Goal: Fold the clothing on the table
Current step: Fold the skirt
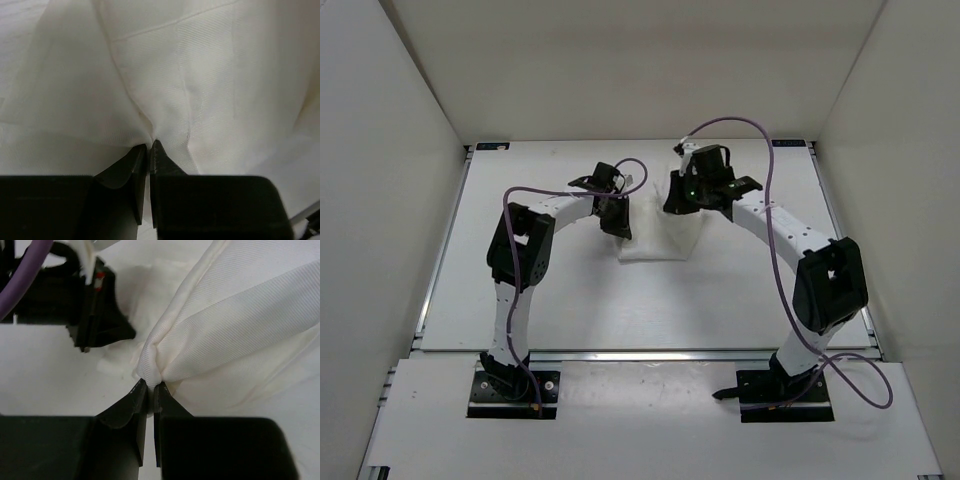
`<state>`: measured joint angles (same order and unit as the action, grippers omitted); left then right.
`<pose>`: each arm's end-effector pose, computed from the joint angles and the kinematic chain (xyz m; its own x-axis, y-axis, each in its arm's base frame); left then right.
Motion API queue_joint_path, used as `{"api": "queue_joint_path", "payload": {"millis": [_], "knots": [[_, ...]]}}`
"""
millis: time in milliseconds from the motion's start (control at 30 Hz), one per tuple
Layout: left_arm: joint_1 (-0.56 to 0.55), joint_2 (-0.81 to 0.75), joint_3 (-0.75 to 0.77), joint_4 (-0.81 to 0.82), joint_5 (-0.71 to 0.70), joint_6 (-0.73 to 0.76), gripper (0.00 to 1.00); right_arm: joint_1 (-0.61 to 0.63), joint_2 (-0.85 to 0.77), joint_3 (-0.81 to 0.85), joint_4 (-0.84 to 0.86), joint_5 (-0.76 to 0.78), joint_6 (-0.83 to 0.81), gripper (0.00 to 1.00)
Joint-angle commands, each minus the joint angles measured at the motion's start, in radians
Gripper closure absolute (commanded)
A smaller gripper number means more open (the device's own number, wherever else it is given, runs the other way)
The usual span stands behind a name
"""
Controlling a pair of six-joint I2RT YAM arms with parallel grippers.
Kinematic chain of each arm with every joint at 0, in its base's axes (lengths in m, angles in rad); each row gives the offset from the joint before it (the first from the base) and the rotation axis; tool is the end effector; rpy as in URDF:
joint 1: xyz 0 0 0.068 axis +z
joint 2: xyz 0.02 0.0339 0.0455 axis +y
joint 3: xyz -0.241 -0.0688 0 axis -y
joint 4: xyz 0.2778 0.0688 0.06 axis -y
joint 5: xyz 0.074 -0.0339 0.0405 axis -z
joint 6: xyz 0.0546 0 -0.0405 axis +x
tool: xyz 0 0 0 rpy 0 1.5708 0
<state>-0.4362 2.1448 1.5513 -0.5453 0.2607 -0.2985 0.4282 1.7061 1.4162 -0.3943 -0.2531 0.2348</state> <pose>0.4180 -0.2104 0.0951 -0.9355 0.1226 -0.3313 0.2416 0.9063 -0.3469 0.3893 0.1927 0.2502 -0.6938 -0.0691 -0.7168 -0.4289 0.8393 0.3342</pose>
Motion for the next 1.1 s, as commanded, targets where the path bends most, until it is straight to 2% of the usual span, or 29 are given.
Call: {"api": "queue_joint_path", "payload": {"millis": [0,167,400,533,600,700,800,833,867,900,933,1000,1067], "knots": [[-0.016,0.064,0.004,0.008,0.121,-0.063,0.89,0.064,-0.016,-0.033,0.06,-0.031,-0.012,1.0],[-0.016,0.072,-0.019,0.073,0.221,-0.126,0.9,0.121,0.021,-0.028,0.08,-0.075,-0.005,1.0],[-0.003,0.024,-0.111,0.142,0.235,-0.165,0.94,0.144,0.07,-0.072,0.136,-0.086,0.046,1.0],[0.014,0.009,-0.142,0.159,0.255,-0.174,0.9,0.153,0.122,-0.06,0.124,-0.101,0.06,0.99],[0.022,0.007,-0.14,0.151,0.262,-0.169,0.86,0.156,0.136,-0.037,0.095,-0.109,0.07,0.86],[0.043,-0.017,-0.148,0.154,0.284,-0.169,0.8,0.158,0.118,-0.014,0.075,-0.129,0.07,0.73],[0.069,-0.046,-0.131,0.131,0.294,-0.154,0.72,0.144,0.034,0.009,0.072,-0.124,0.072,0.6],[0.079,-0.048,-0.128,0.121,0.285,-0.142,0.7,0.13,0.014,0.009,0.083,-0.124,0.072,0.52],[0.079,-0.062,-0.122,0.105,0.285,-0.13,0.64,0.126,-0.018,0.009,0.095,-0.124,0.083,0.49],[0.097,-0.081,-0.12,0.093,0.276,-0.123,0.62,0.11,-0.057,0.0,0.101,-0.126,0.093,0.42],[0.105,-0.091,-0.122,0.09,0.272,-0.117,0.59,0.089,-0.069,0.004,0.107,-0.133,0.087,0.38],[0.143,-0.158,-0.169,0.117,0.273,-0.129,0.59,0.064,-0.115,-0.016,0.103,-0.117,0.08,0.38],[0.2,-0.221,-0.216,0.166,0.296,-0.175,0.59,0.043,-0.147,-0.068,0.12,-0.074,0.052,0.41]]}}
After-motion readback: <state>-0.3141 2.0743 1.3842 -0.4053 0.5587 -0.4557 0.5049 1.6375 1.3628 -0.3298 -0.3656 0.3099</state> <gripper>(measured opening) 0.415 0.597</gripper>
